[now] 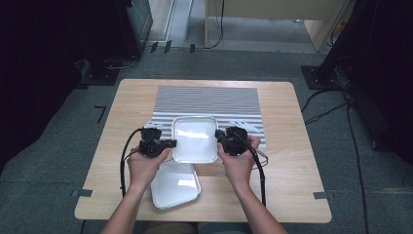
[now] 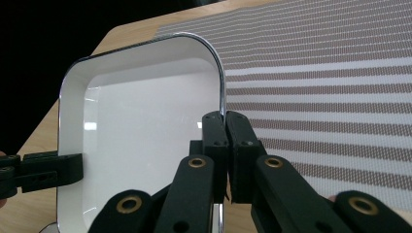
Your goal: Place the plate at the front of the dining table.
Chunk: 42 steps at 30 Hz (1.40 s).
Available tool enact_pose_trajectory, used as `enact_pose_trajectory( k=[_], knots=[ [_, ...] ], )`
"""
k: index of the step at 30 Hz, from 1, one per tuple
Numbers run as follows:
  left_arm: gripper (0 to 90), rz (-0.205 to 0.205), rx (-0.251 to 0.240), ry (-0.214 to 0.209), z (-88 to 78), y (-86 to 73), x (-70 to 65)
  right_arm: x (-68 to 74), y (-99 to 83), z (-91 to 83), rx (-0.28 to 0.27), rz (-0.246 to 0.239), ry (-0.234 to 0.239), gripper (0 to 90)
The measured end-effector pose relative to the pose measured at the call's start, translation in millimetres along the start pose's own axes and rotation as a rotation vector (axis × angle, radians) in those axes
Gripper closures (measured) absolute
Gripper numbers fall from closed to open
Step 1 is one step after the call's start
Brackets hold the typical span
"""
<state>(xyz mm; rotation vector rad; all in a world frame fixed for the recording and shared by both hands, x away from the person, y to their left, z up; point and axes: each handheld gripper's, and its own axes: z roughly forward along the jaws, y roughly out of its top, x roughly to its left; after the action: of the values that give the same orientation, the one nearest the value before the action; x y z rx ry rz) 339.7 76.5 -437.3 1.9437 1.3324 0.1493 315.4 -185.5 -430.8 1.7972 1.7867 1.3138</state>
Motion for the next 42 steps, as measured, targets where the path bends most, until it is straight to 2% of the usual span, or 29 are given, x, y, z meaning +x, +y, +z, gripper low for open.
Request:
enact_pose_trajectory(
  k=[12,17,20,22,24,30,36,42],
  knots=[
    [86.1,-0.006,0.006,-0.009,26.4,31.8,1.6,-21.3,26.5,16.9,0.006,0.013,-0.012,89.2],
    [88.2,-0.033,-0.01,-0.022,38.1,46.9,8.0,-31.0,36.3,26.5,0.022,0.03,0.0,89.1],
    [88.3,-0.044,-0.016,-0.039,45.6,55.3,8.6,-37.2,43.3,32.7,0.028,0.026,-0.012,89.4],
    [88.2,-0.037,-0.012,-0.029,50.5,59.1,7.3,-42.7,47.9,37.4,0.036,0.025,-0.02,89.6],
    [88.2,-0.045,-0.007,-0.022,57.1,63.5,6.9,-52.3,52.8,47.0,0.058,0.052,-0.019,89.8],
    [88.8,-0.068,0.009,-0.006,76.1,76.3,7.1,-63.3,59.5,58.3,0.073,0.067,-0.031,89.9],
    [89.4,-0.106,0.009,0.01,93.7,81.5,9.9,-72.3,68.3,71.1,0.077,0.045,-0.045,89.9],
    [89.7,-0.123,0.012,0.024,106.5,87.7,10.9,-79.4,73.7,82.5,0.094,0.053,-0.057,89.9]
  ],
)
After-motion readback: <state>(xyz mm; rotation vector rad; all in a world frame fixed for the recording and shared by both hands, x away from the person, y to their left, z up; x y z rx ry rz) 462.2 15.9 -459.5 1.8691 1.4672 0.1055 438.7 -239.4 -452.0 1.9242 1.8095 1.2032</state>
